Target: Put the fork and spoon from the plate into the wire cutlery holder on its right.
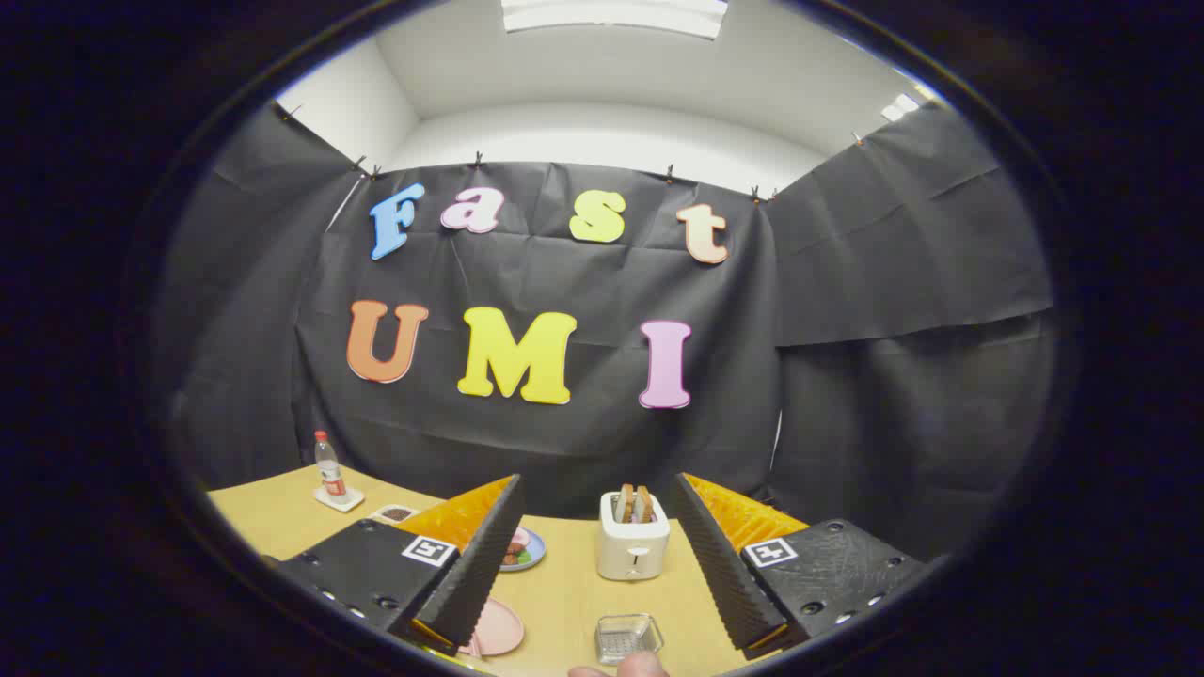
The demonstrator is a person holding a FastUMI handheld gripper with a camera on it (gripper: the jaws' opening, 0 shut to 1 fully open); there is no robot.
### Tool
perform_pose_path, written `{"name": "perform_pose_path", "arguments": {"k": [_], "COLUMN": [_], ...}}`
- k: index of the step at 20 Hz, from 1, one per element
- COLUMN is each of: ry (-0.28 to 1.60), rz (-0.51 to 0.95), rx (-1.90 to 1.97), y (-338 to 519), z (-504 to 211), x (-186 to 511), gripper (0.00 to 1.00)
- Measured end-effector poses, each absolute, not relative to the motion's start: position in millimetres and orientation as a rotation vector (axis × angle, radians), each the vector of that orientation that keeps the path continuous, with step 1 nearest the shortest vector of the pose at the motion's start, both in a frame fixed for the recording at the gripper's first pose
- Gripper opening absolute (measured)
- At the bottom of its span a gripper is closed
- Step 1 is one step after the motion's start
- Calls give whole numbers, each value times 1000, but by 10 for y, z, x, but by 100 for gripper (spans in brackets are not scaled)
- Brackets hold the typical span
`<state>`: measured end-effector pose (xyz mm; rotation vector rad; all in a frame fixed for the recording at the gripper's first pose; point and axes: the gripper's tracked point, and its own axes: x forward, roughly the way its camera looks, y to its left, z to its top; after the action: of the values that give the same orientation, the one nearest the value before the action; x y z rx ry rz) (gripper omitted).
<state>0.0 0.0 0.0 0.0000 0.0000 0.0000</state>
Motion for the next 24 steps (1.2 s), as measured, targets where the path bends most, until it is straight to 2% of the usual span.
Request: {"name": "perform_pose_path", "arguments": {"k": [17, 24], "ry": [99, 131], "rz": [177, 210], "rx": [46, 48], "y": [796, 844], "z": [-269, -452], "x": [347, 313], "gripper": [95, 95]}}
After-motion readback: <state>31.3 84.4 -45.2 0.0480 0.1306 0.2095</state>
